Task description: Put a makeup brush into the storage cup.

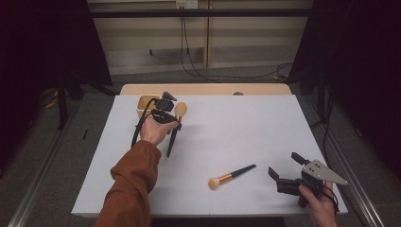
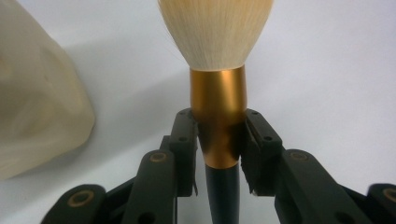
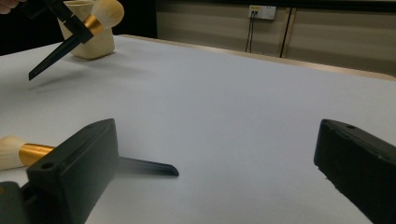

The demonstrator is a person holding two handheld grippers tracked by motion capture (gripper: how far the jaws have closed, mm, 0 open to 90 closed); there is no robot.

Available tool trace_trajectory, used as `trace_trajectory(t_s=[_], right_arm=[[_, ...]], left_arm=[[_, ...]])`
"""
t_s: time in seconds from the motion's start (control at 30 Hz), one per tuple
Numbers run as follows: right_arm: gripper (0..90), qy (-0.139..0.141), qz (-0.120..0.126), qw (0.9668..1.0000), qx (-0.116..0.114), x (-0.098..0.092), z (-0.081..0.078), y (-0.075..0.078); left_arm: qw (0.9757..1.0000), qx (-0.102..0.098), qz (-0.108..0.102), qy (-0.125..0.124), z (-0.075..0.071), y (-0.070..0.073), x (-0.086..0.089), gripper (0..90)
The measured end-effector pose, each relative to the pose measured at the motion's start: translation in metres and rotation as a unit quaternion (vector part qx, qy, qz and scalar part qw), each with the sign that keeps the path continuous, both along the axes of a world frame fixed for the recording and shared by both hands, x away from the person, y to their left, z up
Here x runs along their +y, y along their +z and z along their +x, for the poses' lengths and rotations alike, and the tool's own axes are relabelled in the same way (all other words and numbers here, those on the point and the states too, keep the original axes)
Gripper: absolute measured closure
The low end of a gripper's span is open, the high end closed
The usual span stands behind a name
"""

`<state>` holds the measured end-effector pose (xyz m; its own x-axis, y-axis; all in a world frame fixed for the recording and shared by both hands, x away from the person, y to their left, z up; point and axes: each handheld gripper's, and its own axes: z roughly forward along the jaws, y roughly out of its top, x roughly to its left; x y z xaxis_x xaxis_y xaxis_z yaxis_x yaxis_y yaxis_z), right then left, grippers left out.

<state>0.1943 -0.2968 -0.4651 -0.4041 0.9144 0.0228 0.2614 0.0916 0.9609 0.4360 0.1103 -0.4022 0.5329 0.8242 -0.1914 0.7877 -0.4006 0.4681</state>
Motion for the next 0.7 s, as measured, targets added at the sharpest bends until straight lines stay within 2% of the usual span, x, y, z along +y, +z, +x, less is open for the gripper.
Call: trace_trajectory(t_s=[0.03,0.13,0.2,0.27,0.33,0.43,0.63,0.7], right_arm=[[0.0,-0.001,0.0,1.0,0.0,0.0,0.0,0.0],[0.0,-0.001,0.001,1.0,0.002,0.001,-0.001,0.0],[0.0,-0.001,0.001,1.0,0.002,0.001,-0.001,0.0],[0.0,-0.001,0.0,1.0,0.002,0.0,-0.001,0.0],[0.0,-0.003,0.001,1.0,0.001,0.0,-0.001,0.0],[0.0,-0.004,0.001,1.0,0.001,0.0,-0.001,0.0],[0.0,-0.004,0.002,1.0,0.001,0.0,-0.001,0.0],[0.0,-0.004,0.0,1.0,0.0,0.0,-0.001,0.0]], left_arm=[[0.9998,-0.013,-0.014,0.006,-0.002,0.002,0.002,68.5],[0.9995,-0.024,-0.021,0.005,-0.002,0.005,0.005,68.6],[0.9982,-0.049,-0.036,0.002,-0.003,0.009,0.009,68.5],[0.9971,-0.062,-0.043,0.003,-0.003,0.012,0.011,68.5],[0.9963,-0.066,-0.054,0.005,-0.004,0.014,0.012,68.5],[0.9959,-0.069,-0.059,0.002,-0.004,0.015,0.014,68.5],[0.9903,-0.113,-0.08,-0.006,-0.012,0.014,0.016,68.5],[0.9894,-0.116,-0.087,-0.001,-0.013,0.013,0.016,68.5]])
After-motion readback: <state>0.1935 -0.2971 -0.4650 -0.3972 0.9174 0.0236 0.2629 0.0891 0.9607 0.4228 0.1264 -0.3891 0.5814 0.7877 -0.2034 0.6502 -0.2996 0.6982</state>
